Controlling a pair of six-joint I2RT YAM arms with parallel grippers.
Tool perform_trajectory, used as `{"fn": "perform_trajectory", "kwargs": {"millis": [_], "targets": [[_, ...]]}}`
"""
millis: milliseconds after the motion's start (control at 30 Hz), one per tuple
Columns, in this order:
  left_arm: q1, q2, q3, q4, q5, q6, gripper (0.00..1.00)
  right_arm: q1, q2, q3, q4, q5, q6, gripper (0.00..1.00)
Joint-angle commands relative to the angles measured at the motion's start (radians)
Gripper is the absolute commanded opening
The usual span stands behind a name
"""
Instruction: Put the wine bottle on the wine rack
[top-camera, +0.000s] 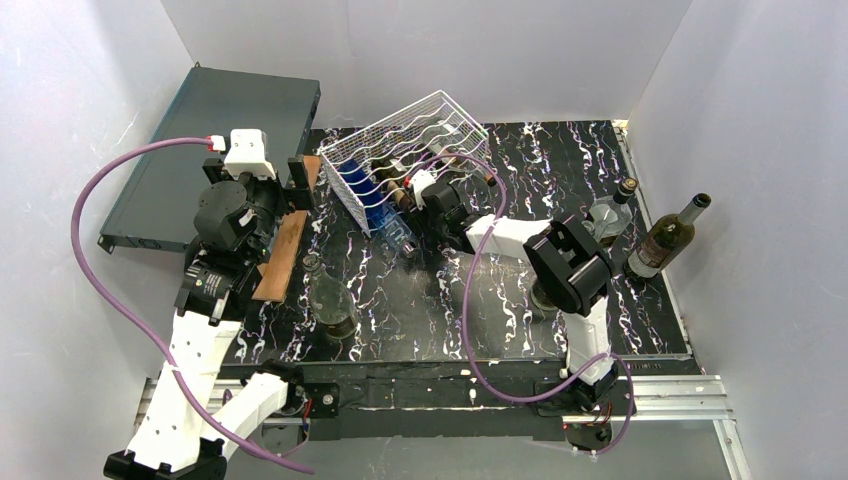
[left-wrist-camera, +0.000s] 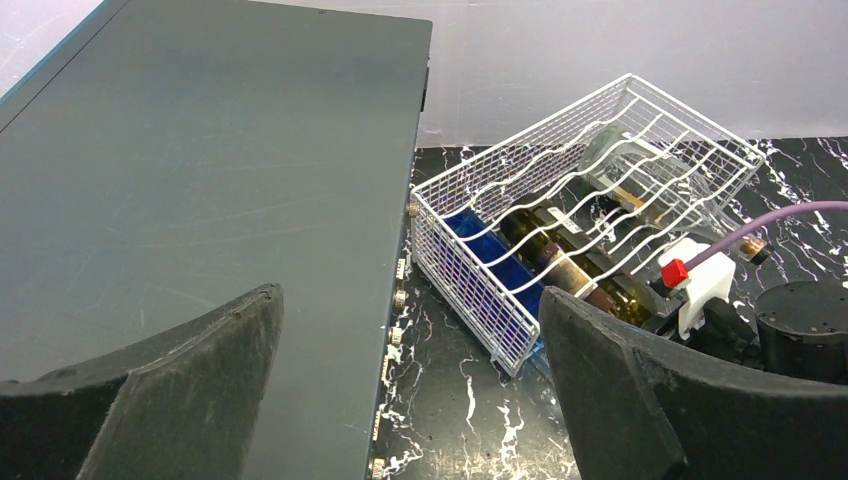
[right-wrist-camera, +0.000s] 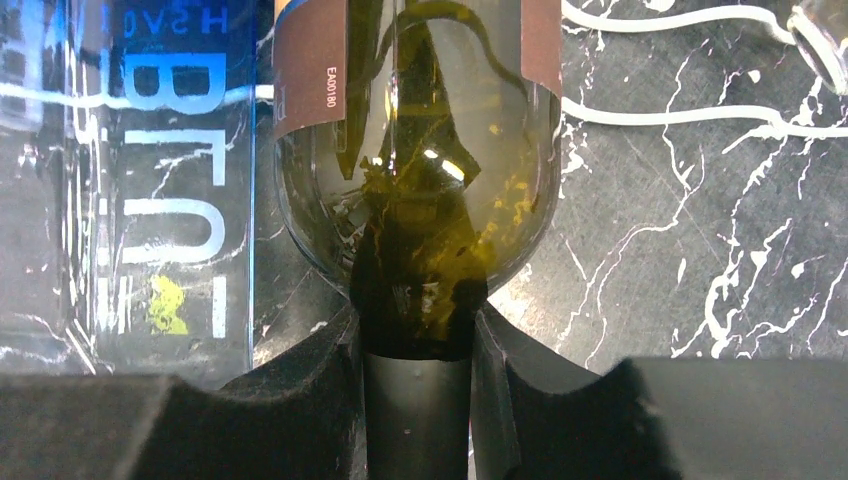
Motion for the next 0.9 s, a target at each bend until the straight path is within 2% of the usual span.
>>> {"fn": "perform_trajectory", "kwargs": {"millis": [0,867], "targets": [[-0.006,0.0,-0.002,0.019,-0.012,-0.004,0.99,-0.005,-0.003,0.101,0.16,0.003,-0.004,0.01],[-0.005,-0.007,-0.001,0.017,-0.023,-0.004,0.99,-0.005,0.094,0.227,0.127,-0.001,-0.02,0.01]]}}
